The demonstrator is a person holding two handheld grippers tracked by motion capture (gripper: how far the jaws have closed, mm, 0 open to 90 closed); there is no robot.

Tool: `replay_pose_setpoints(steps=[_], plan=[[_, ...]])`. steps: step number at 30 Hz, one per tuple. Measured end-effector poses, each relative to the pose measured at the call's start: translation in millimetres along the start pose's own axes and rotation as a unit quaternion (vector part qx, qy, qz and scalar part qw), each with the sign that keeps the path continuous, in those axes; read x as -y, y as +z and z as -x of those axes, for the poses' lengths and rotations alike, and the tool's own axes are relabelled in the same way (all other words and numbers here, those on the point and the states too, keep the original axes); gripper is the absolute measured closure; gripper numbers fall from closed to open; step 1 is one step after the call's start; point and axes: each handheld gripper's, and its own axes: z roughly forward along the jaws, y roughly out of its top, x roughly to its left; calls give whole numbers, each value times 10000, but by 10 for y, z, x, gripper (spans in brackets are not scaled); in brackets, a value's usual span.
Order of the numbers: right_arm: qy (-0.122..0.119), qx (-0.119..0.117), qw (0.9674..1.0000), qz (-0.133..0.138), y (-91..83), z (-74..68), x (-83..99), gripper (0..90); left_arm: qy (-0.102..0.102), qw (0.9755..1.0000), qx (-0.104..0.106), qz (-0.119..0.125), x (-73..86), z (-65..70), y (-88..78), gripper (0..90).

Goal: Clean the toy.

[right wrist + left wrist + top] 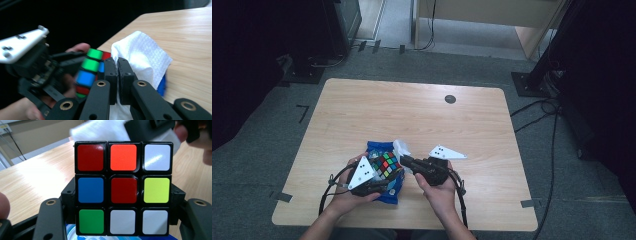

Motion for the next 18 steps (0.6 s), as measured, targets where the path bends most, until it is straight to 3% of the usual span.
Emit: replay_pose_setpoints(steps=[4, 9, 13, 18], plan=[[-8, -294, 9996, 8, 28, -122, -29, 887, 62, 10000, 40, 3, -3, 41, 18, 338], [-253, -623, 9977, -87, 24, -285, -67, 886, 20, 10000, -39, 43, -11, 3, -9, 338], [-111, -549, 9984, -44, 5, -218, -55, 886, 23, 9999, -63, 75, -16, -29, -48, 339], [108, -4, 9999, 6, -50, -22, -33, 885, 10, 9999, 14, 162, -37, -27, -70, 339]])
